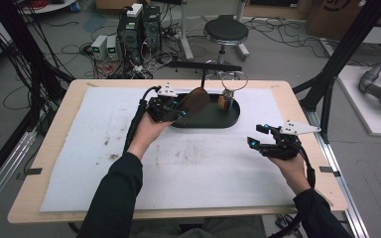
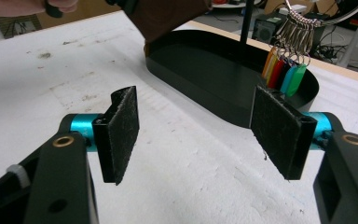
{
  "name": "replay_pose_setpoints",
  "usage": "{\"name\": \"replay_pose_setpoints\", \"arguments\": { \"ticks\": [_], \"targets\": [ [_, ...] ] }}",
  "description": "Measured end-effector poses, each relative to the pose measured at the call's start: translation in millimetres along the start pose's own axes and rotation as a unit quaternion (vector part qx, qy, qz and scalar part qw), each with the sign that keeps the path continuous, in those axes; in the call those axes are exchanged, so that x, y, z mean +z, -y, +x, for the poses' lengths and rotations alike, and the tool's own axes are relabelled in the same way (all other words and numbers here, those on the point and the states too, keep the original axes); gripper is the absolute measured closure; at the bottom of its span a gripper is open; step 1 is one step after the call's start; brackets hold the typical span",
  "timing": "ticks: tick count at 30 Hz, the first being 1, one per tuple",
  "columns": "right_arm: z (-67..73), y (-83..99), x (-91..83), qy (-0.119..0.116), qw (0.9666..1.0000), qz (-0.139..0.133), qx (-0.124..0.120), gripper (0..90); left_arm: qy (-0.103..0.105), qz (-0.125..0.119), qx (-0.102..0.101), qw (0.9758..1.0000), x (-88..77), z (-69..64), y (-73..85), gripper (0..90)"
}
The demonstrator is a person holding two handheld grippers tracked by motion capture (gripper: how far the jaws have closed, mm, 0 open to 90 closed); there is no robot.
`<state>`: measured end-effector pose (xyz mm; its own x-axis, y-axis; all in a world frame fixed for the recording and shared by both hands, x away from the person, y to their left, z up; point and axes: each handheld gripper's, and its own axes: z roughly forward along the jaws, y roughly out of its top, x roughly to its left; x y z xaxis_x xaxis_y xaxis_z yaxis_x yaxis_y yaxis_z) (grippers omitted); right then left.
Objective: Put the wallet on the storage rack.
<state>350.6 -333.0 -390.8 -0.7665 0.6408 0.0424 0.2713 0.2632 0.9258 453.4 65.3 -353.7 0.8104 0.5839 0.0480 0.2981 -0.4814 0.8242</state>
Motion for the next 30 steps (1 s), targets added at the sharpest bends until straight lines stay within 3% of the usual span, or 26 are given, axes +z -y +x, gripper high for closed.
{"name": "replay_pose_setpoints", "arguments": {
  "ticks": [8,12,14,19,24,30],
  "targets": [
    [0.4,-0.1,-0.7,-0.003,1.0000,-0.002,-0.002,33.6,-0.026,0.028,0.018,0.9991,26.4,5.4,-4.5,67.8],
    [0.1,0.5,-1.2,-0.005,1.0000,-0.001,-0.002,33.6,-0.026,0.056,0.009,0.9980,39.6,5.5,-1.6,67.8],
    [0.0,0.9,-1.2,-0.006,1.0000,0.001,-0.002,33.7,-0.019,0.062,0.008,0.9978,44.6,6.2,0.1,67.8],
    [0.0,0.8,-1.6,-0.005,1.0000,-0.001,-0.001,33.7,-0.006,0.046,-0.011,0.9989,52.9,10.1,-0.7,67.4],
    [1.0,0.9,-0.8,-0.008,1.0000,0.002,-0.002,33.7,-0.006,0.094,-0.005,0.9955,71.6,9.6,-1.1,67.3],
    [-0.5,1.4,-2.6,-0.007,1.0000,0.000,-0.001,33.7,0.005,0.087,-0.032,0.9956,75.5,14.9,1.3,67.4]
  ]
}}
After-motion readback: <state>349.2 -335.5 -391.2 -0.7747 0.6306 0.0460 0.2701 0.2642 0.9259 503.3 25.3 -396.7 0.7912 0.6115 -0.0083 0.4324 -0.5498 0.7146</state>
